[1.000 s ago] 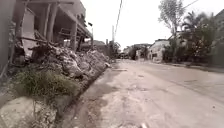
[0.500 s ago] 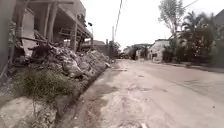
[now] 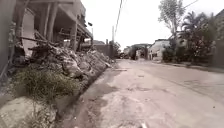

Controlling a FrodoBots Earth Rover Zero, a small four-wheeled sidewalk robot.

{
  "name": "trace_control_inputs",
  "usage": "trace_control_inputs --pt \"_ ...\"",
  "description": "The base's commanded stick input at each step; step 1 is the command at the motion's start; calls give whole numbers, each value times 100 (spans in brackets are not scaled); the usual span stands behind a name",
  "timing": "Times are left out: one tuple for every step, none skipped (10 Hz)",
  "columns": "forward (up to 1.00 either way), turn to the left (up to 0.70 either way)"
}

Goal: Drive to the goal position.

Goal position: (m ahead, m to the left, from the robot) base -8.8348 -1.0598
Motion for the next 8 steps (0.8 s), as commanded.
trace_control_inputs --pt "6 0" --pt "6 0" --pt "6 0" --pt "6 0" --pt "6 0" --pt "6 0" --pt "6 0" --pt "6 0"
